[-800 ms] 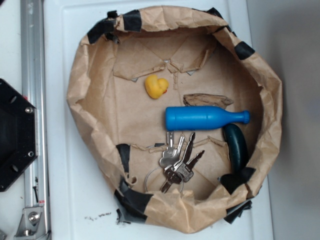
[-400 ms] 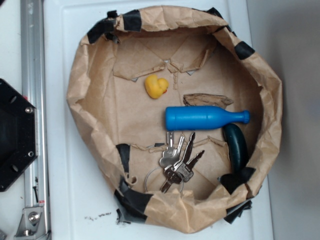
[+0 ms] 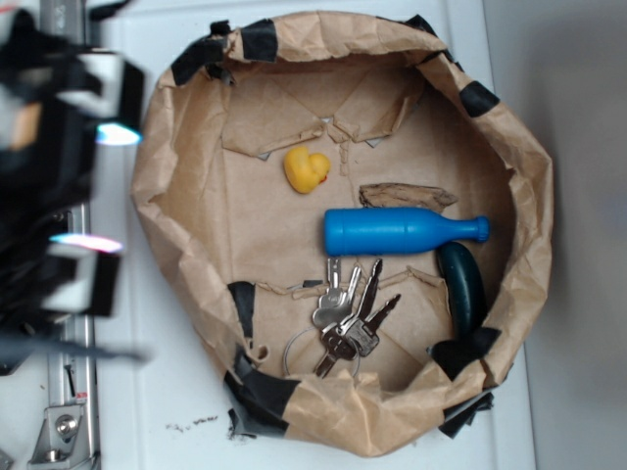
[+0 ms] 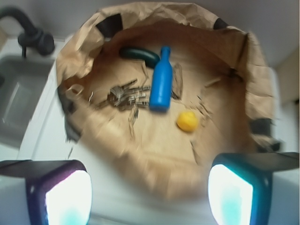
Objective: Grab the yellow duck.
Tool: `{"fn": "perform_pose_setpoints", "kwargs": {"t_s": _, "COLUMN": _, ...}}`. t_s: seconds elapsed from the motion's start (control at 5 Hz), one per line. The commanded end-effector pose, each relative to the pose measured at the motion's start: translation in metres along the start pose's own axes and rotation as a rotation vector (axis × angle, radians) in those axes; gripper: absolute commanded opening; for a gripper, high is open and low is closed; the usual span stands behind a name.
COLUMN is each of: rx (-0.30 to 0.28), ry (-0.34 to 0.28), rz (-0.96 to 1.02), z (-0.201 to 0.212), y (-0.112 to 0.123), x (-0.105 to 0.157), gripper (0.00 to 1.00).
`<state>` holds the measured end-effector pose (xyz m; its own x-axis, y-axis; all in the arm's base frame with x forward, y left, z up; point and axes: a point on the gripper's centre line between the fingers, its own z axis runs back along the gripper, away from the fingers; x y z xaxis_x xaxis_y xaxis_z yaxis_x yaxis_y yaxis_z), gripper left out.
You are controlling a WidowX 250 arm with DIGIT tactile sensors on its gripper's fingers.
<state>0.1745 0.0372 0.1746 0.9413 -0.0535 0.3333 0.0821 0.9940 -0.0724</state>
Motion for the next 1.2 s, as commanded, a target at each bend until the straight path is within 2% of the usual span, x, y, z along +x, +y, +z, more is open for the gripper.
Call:
{"fn": "perform_pose_setpoints", "kwargs": {"t_s": 0.0, "rx": 0.018, "ry": 0.1, "rz": 0.041, "z": -0.071, "y": 0.038, "x": 0.022, "gripper": 1.0}}
{"fn": "perform_pose_setpoints", "kwargs": {"t_s": 0.2, "rx": 0.134, "ry": 0.178, "rz": -0.007, "z": -0.093, "y": 0.038, "x": 0.027, "gripper": 1.0}}
{"fn": "perform_pose_setpoints", "kwargs": {"t_s": 0.4, "rx": 0.138, "ry": 0.205, "rz": -0.02, "z": -0.112, "y": 0.032, "x": 0.023, "gripper": 1.0}}
{"fn": "perform_pose_setpoints", "kwargs": {"t_s": 0.6, "rx": 0.09, "ry": 0.214, "rz": -0.019, "z": -0.129, "y": 0.033, "x": 0.019, "gripper": 1.0}}
{"fn": "perform_pose_setpoints", "kwargs": {"t_s": 0.8, "rx": 0.079, "ry": 0.207, "rz": -0.025, "z": -0.132, "y": 0.035, "x": 0.017, "gripper": 1.0}}
{"fn": "perform_pose_setpoints", "kwargs": {"t_s": 1.0, "rx": 0.054, "ry": 0.197, "rz": -0.035, "z": -0.134, "y": 0.025, "x": 0.014, "gripper": 1.0}}
